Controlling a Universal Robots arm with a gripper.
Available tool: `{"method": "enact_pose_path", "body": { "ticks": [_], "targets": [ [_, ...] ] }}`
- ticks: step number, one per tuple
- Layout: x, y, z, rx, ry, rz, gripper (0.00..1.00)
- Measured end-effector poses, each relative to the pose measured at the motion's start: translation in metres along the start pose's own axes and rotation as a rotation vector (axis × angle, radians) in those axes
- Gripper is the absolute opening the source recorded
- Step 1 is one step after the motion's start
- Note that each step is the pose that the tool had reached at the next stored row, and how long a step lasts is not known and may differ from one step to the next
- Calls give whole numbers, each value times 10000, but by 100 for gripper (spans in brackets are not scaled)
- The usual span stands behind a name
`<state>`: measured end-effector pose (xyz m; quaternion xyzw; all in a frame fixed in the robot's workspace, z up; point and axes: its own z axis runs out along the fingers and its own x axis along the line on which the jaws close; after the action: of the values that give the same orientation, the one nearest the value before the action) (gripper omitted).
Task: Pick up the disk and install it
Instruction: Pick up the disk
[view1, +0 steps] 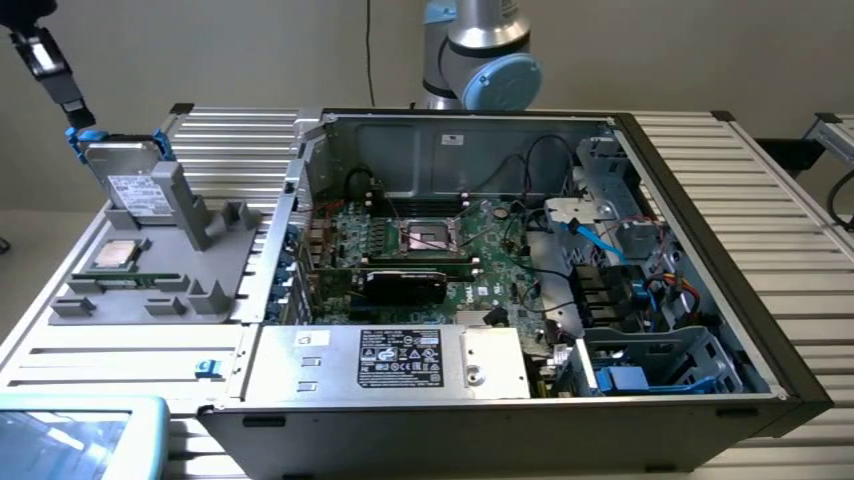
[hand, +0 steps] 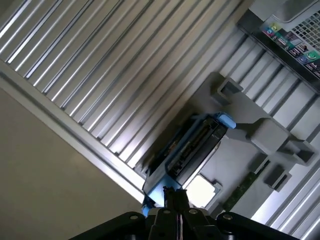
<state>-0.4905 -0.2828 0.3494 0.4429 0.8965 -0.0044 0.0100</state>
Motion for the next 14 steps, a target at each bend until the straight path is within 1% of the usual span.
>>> {"method": "enact_pose_path", "body": {
  "ticks": [14],
  "targets": [
    [0,0,7,53,-3,2403,11]
  ]
}}
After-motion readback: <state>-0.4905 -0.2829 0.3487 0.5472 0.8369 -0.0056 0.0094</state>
